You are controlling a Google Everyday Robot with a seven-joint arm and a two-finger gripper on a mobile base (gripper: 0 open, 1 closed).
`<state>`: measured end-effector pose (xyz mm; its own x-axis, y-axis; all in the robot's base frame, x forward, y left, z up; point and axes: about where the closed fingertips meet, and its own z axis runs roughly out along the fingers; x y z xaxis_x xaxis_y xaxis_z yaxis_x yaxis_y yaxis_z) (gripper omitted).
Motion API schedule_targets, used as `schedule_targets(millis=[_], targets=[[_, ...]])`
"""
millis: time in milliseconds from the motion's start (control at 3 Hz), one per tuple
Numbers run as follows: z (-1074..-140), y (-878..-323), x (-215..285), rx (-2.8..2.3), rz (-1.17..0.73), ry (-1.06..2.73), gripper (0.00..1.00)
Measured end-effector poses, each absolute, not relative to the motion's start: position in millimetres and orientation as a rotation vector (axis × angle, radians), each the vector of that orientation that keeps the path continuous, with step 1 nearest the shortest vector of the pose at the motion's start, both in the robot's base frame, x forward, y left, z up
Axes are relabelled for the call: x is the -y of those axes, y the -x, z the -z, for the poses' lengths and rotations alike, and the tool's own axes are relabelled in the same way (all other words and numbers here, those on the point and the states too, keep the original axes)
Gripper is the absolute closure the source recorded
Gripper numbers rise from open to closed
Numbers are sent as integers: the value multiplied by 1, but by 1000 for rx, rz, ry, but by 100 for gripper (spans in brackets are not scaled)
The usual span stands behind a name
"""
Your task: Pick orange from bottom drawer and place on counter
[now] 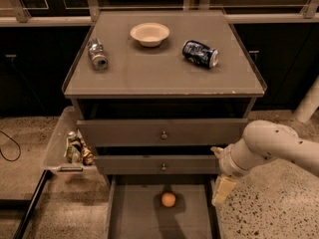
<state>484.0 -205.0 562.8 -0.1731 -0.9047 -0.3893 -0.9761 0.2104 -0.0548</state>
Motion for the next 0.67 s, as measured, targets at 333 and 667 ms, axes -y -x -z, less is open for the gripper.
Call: schedule_targets(millis=[333, 667], targets=[[-543, -485, 206, -2148, -352, 1753, 0], [-481, -503, 216, -2208, -404, 1679, 0]])
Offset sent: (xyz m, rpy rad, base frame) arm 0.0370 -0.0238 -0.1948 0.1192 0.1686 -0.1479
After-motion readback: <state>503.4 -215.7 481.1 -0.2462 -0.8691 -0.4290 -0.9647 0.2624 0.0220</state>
